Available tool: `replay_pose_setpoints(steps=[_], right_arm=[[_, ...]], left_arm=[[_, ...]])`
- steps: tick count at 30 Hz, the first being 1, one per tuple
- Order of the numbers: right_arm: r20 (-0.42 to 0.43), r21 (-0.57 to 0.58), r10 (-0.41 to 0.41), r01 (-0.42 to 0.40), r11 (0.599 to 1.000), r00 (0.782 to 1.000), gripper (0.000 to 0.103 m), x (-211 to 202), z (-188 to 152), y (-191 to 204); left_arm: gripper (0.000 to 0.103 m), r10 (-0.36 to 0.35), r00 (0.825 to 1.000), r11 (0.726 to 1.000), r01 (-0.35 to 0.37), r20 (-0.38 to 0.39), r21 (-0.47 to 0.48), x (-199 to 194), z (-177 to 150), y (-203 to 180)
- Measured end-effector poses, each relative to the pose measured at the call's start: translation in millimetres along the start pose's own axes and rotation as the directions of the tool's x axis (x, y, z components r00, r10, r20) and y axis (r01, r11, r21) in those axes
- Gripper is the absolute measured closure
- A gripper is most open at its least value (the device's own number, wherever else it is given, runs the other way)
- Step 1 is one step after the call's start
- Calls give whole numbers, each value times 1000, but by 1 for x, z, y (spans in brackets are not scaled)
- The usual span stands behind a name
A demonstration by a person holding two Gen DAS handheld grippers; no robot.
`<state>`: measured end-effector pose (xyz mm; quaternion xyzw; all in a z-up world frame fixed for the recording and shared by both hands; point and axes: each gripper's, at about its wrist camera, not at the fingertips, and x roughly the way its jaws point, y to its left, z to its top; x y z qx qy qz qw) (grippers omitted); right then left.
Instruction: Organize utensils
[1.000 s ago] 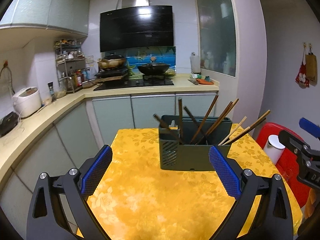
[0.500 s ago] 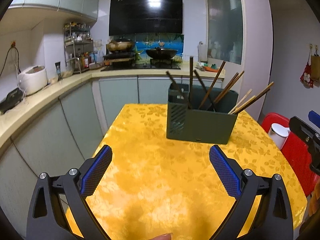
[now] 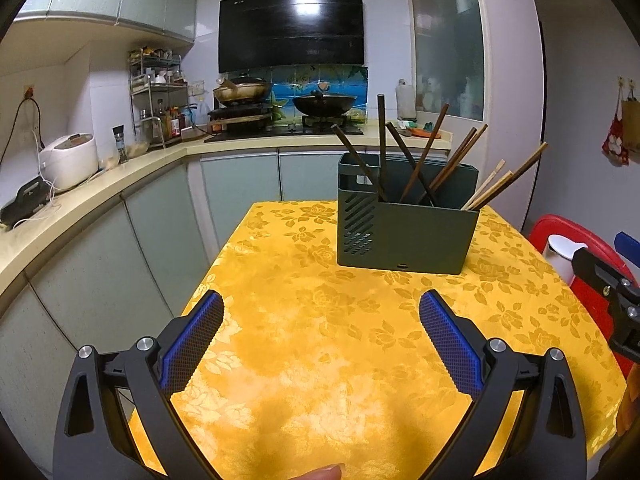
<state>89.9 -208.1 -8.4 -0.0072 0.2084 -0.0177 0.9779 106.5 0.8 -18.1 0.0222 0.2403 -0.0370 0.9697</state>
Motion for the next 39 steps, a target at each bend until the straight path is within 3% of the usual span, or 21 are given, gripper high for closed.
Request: replay_pose_setpoints(steps=[17,39], right_arm=[[-10,22,1,-1,1000,1000,7,0,-9,-1],[78,16,14,-15,1000,997,7,-10,-13,9]], left_arm=[[8,6,1000,1000,-7,31,25,-5,-5,-9],[8,5,998,999,-7,63,34,-8,-11,-12]])
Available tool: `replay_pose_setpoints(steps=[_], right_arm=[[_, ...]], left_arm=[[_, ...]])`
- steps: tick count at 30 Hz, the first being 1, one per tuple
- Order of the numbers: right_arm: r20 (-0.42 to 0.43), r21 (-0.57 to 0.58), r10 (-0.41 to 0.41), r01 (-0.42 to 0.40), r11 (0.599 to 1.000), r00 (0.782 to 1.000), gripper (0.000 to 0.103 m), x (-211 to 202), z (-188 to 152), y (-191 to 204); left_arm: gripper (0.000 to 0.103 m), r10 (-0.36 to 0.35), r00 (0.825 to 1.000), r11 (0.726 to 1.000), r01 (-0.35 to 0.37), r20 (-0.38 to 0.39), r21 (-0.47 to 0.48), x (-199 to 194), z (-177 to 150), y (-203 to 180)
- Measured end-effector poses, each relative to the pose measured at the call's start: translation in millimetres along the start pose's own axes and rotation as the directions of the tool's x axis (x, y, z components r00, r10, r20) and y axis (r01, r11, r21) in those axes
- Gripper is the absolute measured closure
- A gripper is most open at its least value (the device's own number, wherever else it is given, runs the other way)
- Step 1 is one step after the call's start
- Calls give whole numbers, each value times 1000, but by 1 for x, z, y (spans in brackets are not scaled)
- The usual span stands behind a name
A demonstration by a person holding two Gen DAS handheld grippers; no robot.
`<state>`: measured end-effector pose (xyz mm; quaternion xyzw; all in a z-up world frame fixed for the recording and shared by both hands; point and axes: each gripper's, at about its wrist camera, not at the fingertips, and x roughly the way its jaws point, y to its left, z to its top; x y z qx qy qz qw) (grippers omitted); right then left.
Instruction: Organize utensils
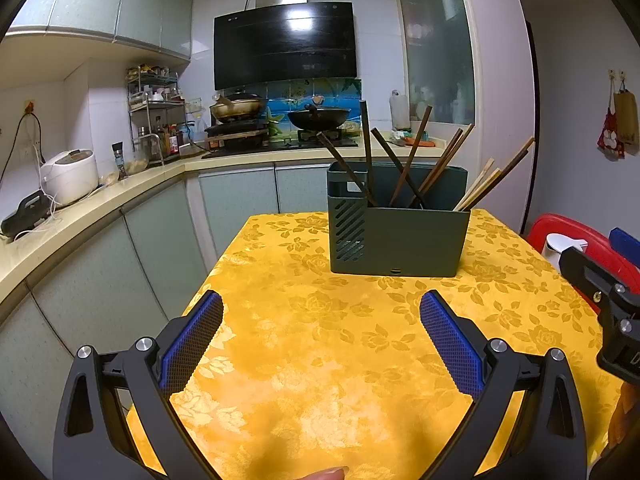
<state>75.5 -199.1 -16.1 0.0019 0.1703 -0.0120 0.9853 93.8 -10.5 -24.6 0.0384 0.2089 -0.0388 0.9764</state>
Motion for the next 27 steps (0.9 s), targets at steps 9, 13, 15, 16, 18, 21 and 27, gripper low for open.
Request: replay_pose_setpoints(steps=[9,13,15,16,18,21,27], right_arm=[[2,13,-9,9,1000,1000,7,0,-1,-3],[-13,13,-5,5,1000,1000,7,4,-3,-4],[-23,6,-3,3,1000,1000,7,6,-5,-2],[-25,4,-3,3,1000,1000,7,7,-5,-2],[-27,5,-3,3,1000,1000,7,7,-5,-1],[-26,6,-3,3,1000,1000,7,7,-5,-1],[-27,4,-4,4,1000,1000,7,7,-5,0]], left_arm=[[8,-10,1000,1000,10,26,4,-2,9,-5],[8,-6,1000,1000,6,11,0,1,8,-3],[8,-4,1000,1000,4,5,-1,2,8,-3],[8,-2,1000,1000,2,4,-2,3,8,-3],[8,-2,1000,1000,2,3,-2,3,8,-3],[8,-2,1000,1000,2,-1,-2,4,7,-3],[8,-3,1000,1000,3,-9,-1,5,5,-3]])
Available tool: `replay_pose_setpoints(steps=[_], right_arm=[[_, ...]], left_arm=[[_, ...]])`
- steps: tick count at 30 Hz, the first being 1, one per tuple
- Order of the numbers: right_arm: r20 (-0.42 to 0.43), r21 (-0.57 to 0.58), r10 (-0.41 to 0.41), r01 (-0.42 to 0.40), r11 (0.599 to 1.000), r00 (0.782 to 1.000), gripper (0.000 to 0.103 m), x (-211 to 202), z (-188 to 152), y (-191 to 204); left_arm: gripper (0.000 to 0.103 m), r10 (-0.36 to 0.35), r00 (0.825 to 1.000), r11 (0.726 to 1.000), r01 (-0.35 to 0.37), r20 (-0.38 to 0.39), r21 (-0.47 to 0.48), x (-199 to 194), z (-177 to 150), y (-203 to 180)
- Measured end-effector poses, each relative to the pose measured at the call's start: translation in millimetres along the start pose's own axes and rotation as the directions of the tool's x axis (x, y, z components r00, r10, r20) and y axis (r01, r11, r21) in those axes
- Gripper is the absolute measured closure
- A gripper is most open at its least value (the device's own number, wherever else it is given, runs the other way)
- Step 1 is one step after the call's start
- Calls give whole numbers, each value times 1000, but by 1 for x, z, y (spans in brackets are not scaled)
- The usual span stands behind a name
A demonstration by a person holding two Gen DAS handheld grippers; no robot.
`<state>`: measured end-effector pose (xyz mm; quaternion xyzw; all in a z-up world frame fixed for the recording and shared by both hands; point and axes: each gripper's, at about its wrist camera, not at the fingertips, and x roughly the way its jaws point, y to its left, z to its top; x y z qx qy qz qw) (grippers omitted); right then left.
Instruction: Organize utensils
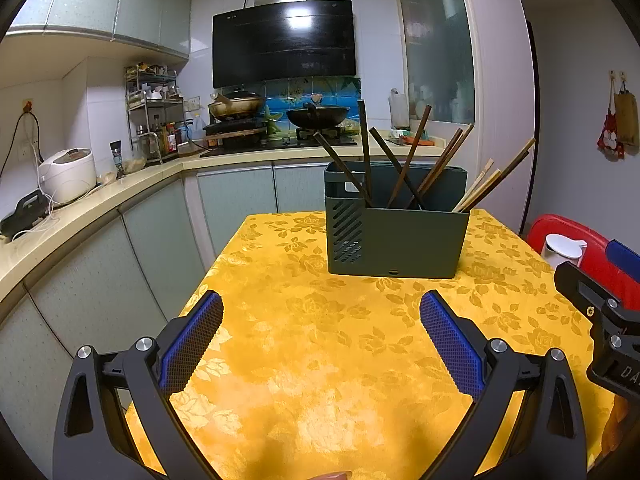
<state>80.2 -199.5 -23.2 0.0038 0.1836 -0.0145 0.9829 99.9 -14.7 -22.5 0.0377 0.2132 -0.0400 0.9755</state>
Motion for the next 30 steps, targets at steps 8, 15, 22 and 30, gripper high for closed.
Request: replay_pose_setpoints(steps=[8,15,22,30], right_arm=[[-3,0,1,-1,1000,1000,7,0,-1,2],[-7,3,4,-4,1000,1000,7,0,-3,5],[-9,3,3,-3,1000,1000,7,1,-3,5],[-13,0,4,-4,1000,1000,7,1,-7,9]], left_arm=[[8,0,1000,1000,0,1,-2,0,0,0],[8,2,1000,1000,-2,4,-2,0,0,0],[8,2,1000,1000,-2,4,-3,-1,0,1],[8,4,1000,1000,-4,5,-3,-1,0,1]])
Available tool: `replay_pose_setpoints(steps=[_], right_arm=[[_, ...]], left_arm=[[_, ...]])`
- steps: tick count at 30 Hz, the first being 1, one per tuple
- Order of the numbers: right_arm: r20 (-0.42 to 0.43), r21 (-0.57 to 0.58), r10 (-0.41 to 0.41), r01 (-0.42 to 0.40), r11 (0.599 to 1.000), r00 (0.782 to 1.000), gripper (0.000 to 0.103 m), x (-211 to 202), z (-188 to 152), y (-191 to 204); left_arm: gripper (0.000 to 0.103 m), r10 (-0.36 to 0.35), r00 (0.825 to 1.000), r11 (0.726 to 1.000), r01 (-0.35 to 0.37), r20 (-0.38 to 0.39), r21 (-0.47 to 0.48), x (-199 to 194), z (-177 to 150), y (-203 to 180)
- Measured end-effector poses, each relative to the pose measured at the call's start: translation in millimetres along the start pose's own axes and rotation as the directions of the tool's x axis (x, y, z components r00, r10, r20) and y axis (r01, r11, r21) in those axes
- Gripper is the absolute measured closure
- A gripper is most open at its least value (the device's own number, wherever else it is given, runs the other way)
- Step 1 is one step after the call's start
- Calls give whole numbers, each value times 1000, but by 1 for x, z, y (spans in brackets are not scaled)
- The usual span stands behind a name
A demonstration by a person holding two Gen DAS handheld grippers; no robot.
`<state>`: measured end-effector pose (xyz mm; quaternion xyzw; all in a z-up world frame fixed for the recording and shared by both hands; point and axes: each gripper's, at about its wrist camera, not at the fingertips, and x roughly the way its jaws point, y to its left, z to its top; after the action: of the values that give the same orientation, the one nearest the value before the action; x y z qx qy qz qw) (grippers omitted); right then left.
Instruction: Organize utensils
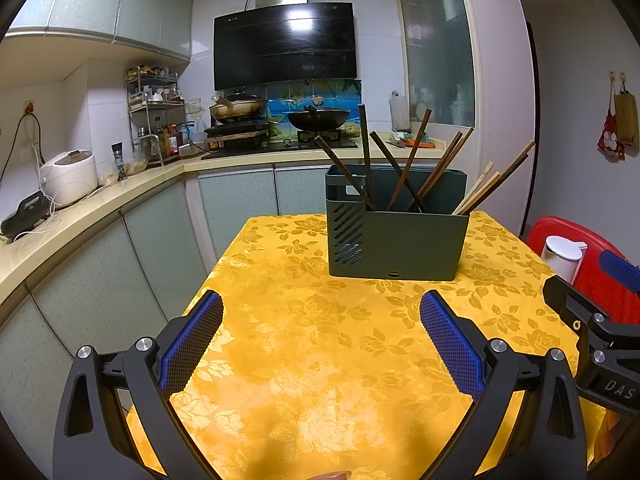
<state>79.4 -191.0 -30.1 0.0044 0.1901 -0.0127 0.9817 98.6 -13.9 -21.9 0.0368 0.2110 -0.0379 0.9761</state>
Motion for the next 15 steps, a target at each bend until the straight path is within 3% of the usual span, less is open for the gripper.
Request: replay_pose_setpoints(steps=[15], right_arm=[[-1,2,1,-1,1000,1000,7,0,-1,1]], left_arm=[[8,1,1000,1000,-1,1,0,0,0,-1]])
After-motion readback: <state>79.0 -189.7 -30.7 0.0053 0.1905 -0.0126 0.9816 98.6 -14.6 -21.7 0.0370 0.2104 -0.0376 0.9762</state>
